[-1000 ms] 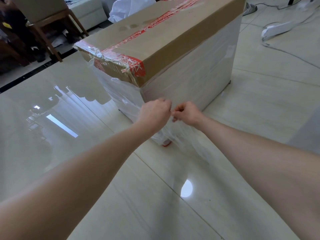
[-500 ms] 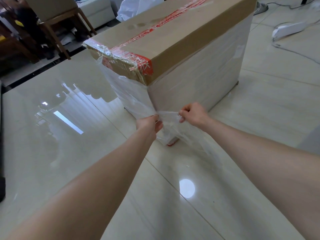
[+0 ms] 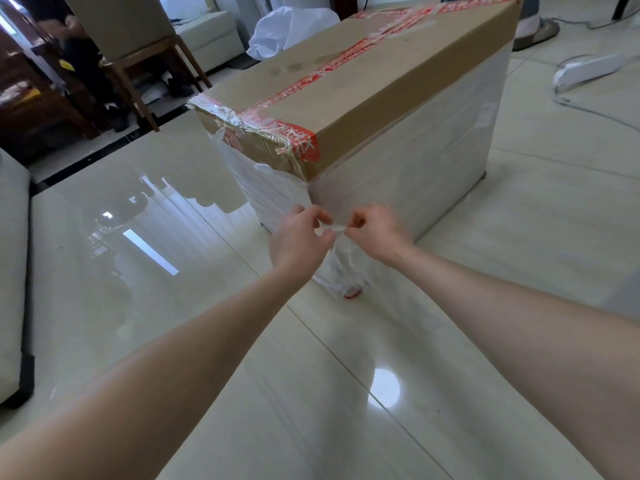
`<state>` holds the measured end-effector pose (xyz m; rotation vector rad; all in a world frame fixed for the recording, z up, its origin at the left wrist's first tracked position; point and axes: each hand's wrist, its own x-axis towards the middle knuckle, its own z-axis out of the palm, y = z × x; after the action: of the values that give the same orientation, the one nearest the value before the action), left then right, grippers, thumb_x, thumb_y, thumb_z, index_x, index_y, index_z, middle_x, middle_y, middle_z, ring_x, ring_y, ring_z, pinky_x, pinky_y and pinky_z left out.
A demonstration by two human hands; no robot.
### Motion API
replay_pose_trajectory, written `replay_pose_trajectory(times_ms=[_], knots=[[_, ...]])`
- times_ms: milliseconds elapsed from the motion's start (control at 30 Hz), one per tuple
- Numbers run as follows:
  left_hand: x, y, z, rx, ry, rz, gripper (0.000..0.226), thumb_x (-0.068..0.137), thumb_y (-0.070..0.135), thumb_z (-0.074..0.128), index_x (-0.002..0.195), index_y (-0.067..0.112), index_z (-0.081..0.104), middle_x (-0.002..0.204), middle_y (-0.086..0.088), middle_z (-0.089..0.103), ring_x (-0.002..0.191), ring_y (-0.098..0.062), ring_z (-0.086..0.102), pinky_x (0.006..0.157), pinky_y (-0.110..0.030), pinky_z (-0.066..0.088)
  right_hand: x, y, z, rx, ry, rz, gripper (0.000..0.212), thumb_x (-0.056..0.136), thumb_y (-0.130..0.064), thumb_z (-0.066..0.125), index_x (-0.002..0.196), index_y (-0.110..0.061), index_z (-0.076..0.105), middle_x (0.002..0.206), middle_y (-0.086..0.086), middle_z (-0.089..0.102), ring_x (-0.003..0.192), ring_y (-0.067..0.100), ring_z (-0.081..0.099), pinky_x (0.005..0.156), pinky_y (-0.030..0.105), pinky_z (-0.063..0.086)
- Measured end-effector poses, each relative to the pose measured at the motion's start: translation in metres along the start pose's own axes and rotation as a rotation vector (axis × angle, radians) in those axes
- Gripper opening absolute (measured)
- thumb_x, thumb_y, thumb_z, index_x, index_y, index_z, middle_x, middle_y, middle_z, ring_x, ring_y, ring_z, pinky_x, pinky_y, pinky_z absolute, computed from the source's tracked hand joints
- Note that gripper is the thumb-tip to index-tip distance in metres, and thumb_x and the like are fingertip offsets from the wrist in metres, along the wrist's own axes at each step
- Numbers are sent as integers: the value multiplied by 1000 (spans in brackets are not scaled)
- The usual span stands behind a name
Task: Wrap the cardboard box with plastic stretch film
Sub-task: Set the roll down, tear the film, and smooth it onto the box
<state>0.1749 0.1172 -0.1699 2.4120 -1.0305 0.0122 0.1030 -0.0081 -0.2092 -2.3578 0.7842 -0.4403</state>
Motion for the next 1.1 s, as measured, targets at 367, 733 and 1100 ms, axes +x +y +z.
replay_pose_trajectory(times_ms=[367, 733, 1100], knots=[[28, 25, -12, 1189, 115, 1061, 23, 84, 10, 52, 72, 22, 68, 88, 1, 61, 89, -20, 58, 84, -33, 47, -2, 4, -8, 384, -58, 131, 20, 82, -16, 63, 66, -21, 54, 67, -1, 56, 68, 16, 51, 59, 25, 37], [51, 23, -16, 1212, 0, 1000, 19, 89, 24, 53, 94, 18, 70, 99, 1, 59, 101, -22, 49, 95, -36, 36, -4, 3, -5, -31, -22, -4, 66, 67, -72, 63, 111, -24, 54, 116, -1, 55, 112, 20, 47, 95, 38, 43], [61, 34, -24, 1269, 109, 1038, 19, 82, 23, 60, 64, 19, 65, 81, 1, 57, 83, -21, 53, 75, -34, 44, 3, 4, -15, -113, 146, 62, 26, 87, -33, 51, 103, -27, 70, 111, 6, 61, 111, 28, 48, 89, 37, 40]])
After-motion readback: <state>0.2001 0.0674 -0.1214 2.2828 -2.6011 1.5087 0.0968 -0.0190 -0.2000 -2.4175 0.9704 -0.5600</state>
